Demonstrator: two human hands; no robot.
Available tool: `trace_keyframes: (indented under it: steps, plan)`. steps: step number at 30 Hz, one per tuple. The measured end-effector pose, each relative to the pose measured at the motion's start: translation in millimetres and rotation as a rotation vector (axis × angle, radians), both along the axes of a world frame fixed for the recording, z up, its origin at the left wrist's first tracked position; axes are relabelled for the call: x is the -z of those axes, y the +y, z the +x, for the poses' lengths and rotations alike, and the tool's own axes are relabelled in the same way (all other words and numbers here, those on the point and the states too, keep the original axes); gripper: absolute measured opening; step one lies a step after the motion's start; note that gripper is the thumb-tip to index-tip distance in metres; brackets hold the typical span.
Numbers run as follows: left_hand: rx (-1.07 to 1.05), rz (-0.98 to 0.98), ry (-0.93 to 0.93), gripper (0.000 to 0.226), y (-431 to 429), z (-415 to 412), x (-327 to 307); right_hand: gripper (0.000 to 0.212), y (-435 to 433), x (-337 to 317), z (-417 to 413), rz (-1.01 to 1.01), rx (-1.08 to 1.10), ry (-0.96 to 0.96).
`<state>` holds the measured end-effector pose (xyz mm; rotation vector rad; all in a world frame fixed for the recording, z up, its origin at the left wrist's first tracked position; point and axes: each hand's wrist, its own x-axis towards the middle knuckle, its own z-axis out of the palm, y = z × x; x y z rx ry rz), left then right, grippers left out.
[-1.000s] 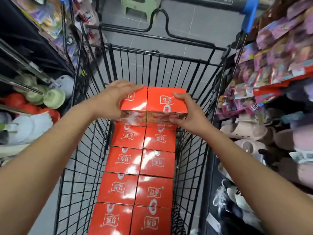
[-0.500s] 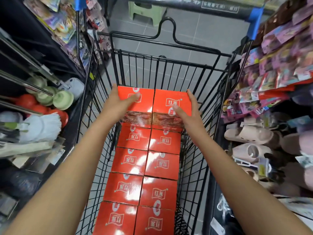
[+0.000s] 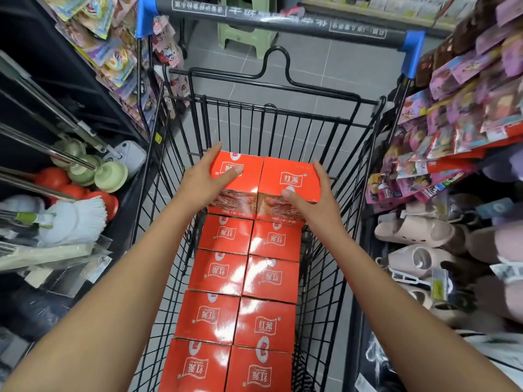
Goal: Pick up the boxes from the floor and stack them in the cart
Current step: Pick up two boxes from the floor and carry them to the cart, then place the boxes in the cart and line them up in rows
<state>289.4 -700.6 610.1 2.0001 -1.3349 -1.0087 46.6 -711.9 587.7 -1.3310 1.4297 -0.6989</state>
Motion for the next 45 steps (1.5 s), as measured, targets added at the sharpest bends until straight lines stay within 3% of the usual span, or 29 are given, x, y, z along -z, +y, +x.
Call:
trace_keyframes:
  steps: [7,12,17,20,24,29,40,45]
  plan:
    - [-0.010,0.004,-0.031,0.082,2,-1,-5,0.102,0,-5,1,0.050,-0.009,0.002]
    - [-0.105,-0.067,-0.152,0.087,10,-7,-13,0.102,-3,-15,-3,-0.007,-0.044,0.163]
    - [-0.129,-0.116,-0.171,0.086,43,-8,-33,0.077,14,-34,5,-0.338,-0.053,0.311]
    - [-0.181,-0.147,-0.299,0.081,86,-5,-43,0.072,43,-50,26,-0.585,-0.257,0.384]
    - [-0.232,-0.067,-0.553,0.081,170,11,-49,0.077,99,-58,68,-0.664,-0.666,0.498]
    - [-0.285,0.078,-0.806,0.084,305,41,-49,0.082,194,-68,124,-0.759,-1.017,0.596]
    - [-0.623,0.419,-0.819,0.078,642,104,-55,0.075,477,-69,269,-0.904,-1.510,0.823]
    - [-0.804,0.567,-0.754,0.080,789,104,-44,0.068,612,-55,319,-0.947,-1.665,0.782]
